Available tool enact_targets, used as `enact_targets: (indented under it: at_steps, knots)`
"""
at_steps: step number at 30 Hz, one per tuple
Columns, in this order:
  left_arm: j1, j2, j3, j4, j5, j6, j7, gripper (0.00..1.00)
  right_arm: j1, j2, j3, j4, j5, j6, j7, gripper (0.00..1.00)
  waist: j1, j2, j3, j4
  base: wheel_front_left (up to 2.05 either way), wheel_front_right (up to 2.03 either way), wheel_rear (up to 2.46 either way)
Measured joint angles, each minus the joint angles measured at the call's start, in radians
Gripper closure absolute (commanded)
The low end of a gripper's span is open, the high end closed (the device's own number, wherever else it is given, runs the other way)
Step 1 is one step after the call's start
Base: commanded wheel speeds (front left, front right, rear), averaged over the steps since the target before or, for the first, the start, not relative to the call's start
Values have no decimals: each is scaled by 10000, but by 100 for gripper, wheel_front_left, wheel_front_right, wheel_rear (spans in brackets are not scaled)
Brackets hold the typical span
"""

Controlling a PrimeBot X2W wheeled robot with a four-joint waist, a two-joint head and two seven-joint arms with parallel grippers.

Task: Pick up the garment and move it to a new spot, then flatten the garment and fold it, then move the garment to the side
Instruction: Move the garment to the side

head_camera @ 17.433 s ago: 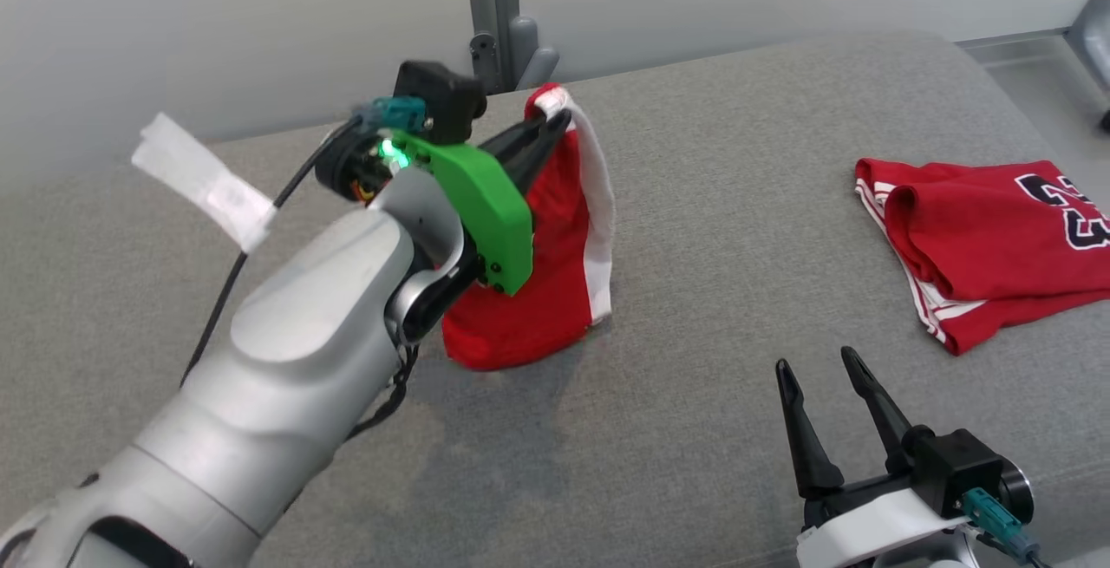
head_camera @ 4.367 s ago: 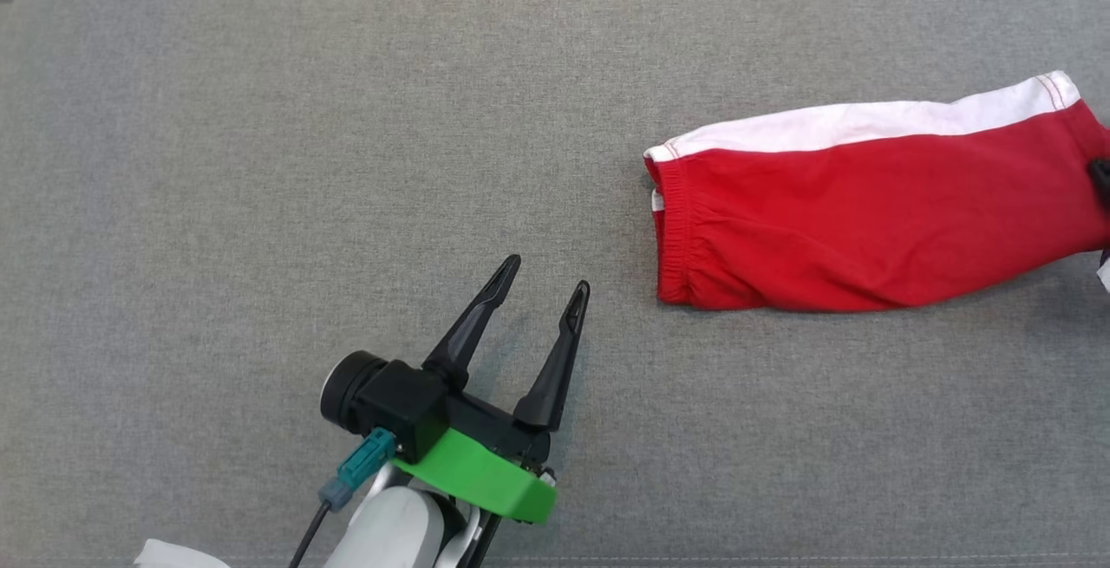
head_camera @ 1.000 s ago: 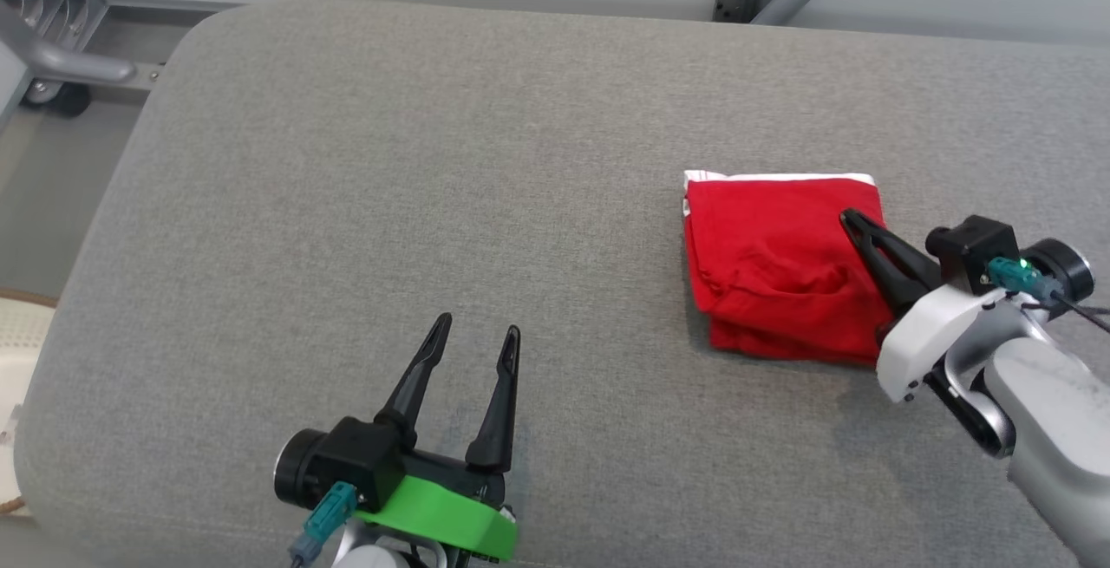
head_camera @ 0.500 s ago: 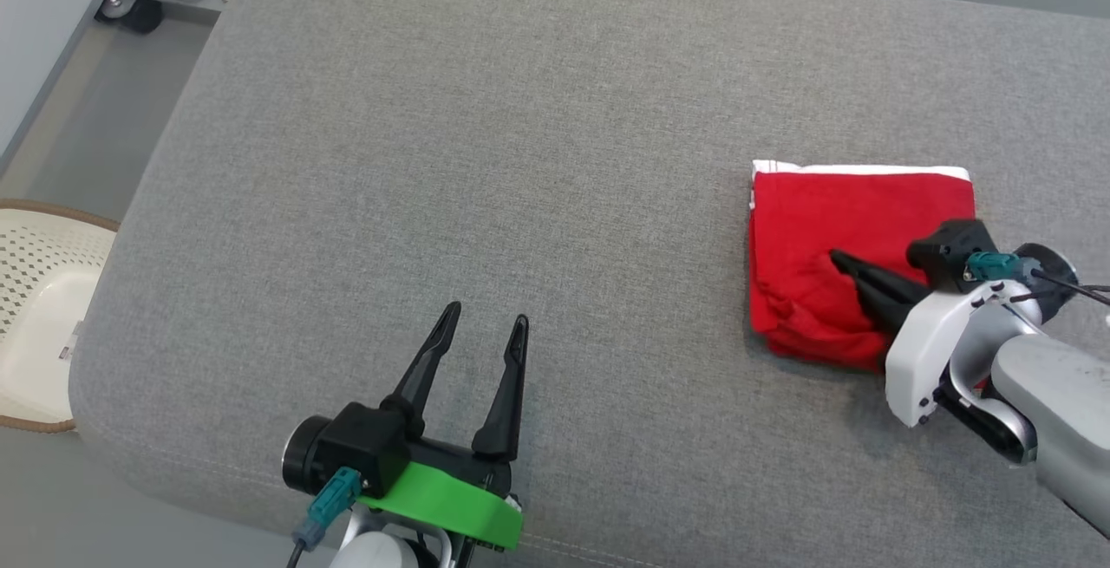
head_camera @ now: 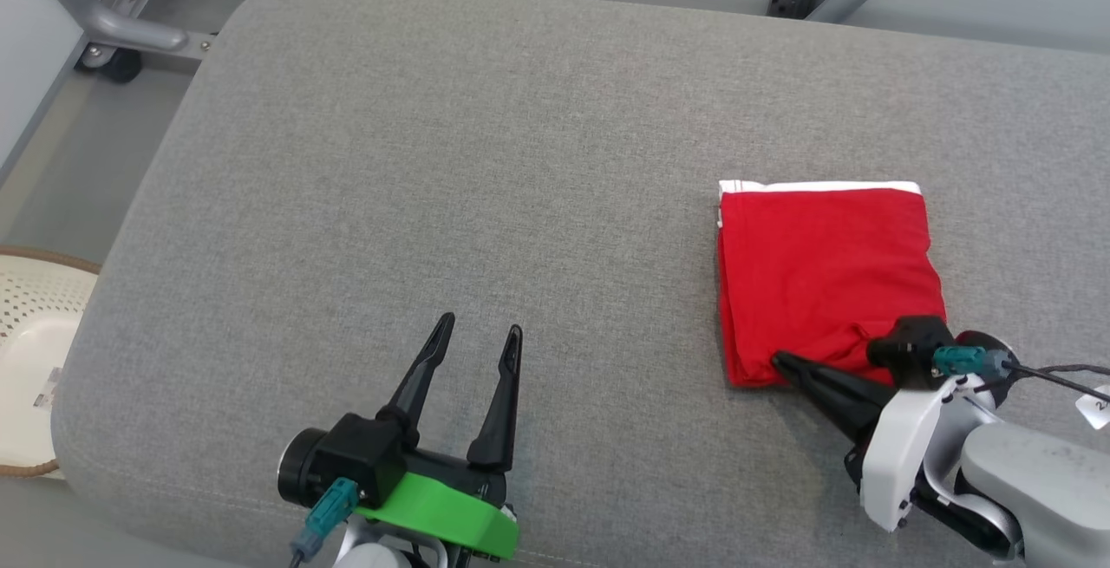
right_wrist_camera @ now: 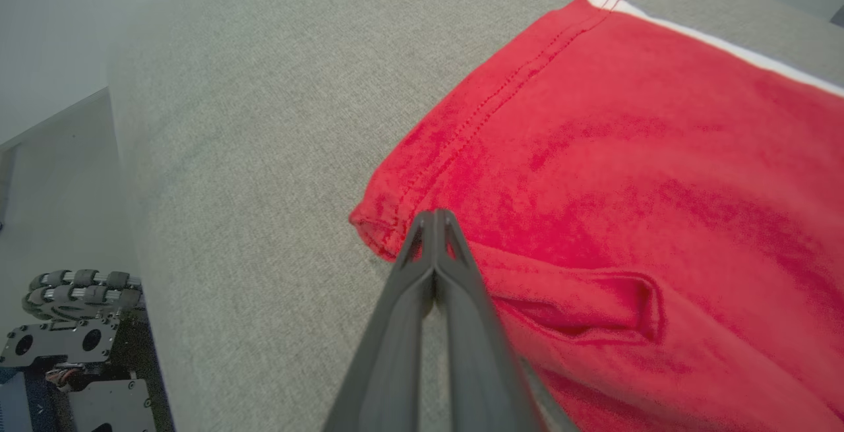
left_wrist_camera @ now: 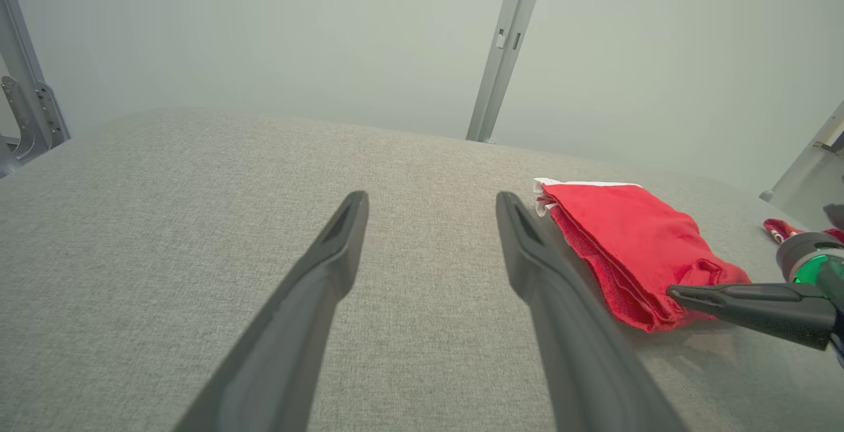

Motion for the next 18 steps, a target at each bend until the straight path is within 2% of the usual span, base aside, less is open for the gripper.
enact_targets:
  at_steps: [7, 10, 11, 12, 13, 14, 18]
  knots:
    - [234, 0, 35, 33, 59, 8, 0, 0, 711, 454, 140, -407, 267, 2, -157, 100, 0, 0, -409, -315, 0, 0, 0]
    - [315, 0, 71, 38, 73, 10, 0, 0, 879, 761, -180, -474, 249, 2, -203, 100, 0, 0, -560, -485, 0, 0, 0]
    - [344, -2, 121, 35, 71, 25, 0, 0, 983, 886, -514, -497, 142, 0, -205, 89, 0, 0, -606, -549, 0, 0, 0]
    - [374, -2, 176, 25, 71, 59, 0, 0, 1081, 999, -892, -516, -50, 2, -207, 55, 0, 0, -652, -622, 0, 0, 0]
    - [414, -2, 251, 19, 71, 90, 0, 0, 1232, 1114, -1413, -516, -226, 0, -213, 55, 0, 0, -699, -697, 0, 0, 0]
    - [471, 0, 337, 15, 71, 102, 0, 0, 1423, 1241, -1987, -506, -445, 0, -215, 0, 0, 0, -747, -776, 0, 0, 0]
    - [686, 0, 667, -2, 67, 188, 0, 0, 2516, 1937, -4418, -343, -1666, 0, -217, 0, 0, 0, -961, -1123, 0, 0, 0]
